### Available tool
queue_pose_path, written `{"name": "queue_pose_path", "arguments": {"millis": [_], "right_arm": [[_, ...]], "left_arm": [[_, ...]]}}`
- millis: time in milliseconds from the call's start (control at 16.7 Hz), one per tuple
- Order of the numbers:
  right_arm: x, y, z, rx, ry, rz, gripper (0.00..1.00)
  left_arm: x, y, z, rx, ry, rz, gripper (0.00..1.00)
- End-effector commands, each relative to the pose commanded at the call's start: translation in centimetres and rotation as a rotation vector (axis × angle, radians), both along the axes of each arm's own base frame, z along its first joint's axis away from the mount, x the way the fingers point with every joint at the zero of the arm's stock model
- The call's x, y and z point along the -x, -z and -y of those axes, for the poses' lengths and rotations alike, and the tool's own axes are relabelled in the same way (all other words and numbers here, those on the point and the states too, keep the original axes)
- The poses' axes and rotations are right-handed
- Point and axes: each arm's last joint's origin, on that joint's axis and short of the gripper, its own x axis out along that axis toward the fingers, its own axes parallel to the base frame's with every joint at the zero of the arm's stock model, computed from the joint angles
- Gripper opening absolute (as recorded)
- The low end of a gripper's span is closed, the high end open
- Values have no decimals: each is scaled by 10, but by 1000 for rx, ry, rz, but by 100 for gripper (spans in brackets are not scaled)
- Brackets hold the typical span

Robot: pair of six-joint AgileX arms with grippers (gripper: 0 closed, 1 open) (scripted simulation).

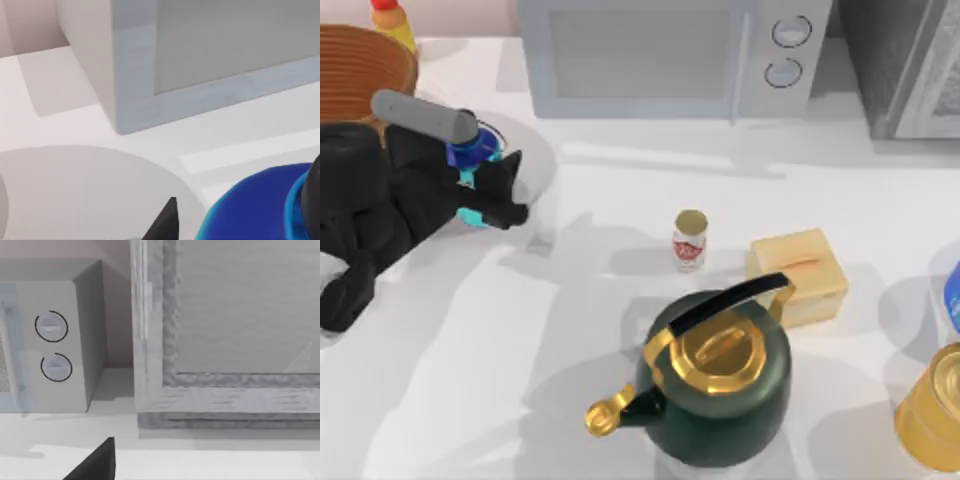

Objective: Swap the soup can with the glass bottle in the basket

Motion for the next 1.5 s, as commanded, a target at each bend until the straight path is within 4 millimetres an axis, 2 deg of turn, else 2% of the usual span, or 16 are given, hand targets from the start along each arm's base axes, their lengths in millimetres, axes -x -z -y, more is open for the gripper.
{"name": "queue_pose_path", "arguments": {"millis": [120,240,480,660,780,1140,1500], "right_arm": [[0,0,0,0,0,0,100],[0,0,0,0,0,0,100],[0,0,0,0,0,0,100],[0,0,0,0,0,0,100],[0,0,0,0,0,0,100],[0,0,0,0,0,0,100],[0,0,0,0,0,0,100]], "left_arm": [[-18,-37,-1,7,4,16,0],[-34,-77,-18,6,-46,26,0],[-48,-142,-94,-11,-261,9,0],[-42,-172,-143,-22,-405,-3,0],[-40,-180,-157,-26,-448,-8,0],[-41,-178,-158,-29,-450,-13,0],[-78,-146,-157,-27,-452,-11,0]]}}
